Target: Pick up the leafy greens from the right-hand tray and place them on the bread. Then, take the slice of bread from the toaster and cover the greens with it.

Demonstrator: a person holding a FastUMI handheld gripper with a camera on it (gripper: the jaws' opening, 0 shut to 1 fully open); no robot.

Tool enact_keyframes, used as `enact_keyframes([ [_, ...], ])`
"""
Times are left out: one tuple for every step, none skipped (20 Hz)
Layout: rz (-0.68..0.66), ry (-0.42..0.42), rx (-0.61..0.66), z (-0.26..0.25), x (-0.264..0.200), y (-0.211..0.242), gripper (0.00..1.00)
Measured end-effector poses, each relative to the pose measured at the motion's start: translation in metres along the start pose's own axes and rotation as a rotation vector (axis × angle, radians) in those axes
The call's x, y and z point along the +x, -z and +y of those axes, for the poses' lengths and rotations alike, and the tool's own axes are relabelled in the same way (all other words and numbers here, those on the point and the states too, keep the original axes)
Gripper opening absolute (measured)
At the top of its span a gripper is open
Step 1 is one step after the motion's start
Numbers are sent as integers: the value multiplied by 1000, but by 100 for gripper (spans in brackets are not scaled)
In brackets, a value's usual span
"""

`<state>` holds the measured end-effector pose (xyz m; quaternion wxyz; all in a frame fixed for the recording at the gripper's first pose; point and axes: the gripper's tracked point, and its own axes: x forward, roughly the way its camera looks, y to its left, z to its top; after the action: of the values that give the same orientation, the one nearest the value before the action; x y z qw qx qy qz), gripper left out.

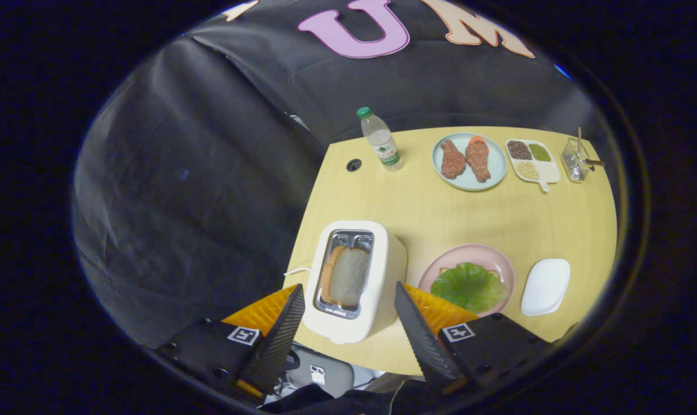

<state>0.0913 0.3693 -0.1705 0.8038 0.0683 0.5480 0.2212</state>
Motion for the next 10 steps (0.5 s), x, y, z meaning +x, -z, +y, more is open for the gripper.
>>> enact_keyframes([
  [2,3,-5,5,8,-3,98],
  [6,6,-9,8,16,-3,98],
  [14,4,-7,15,25,1,98],
  [27,1,-5,20,33,4,98],
  [36,4,-7,24,41,8,98],
  [45,11,-13,26,51,11,98],
  [56,19,-22,27,61,15,98],
  [64,31,-33,27,69,18,97],
  [68,42,-44,28,75,21,97],
  [68,52,-54,27,80,23,96],
])
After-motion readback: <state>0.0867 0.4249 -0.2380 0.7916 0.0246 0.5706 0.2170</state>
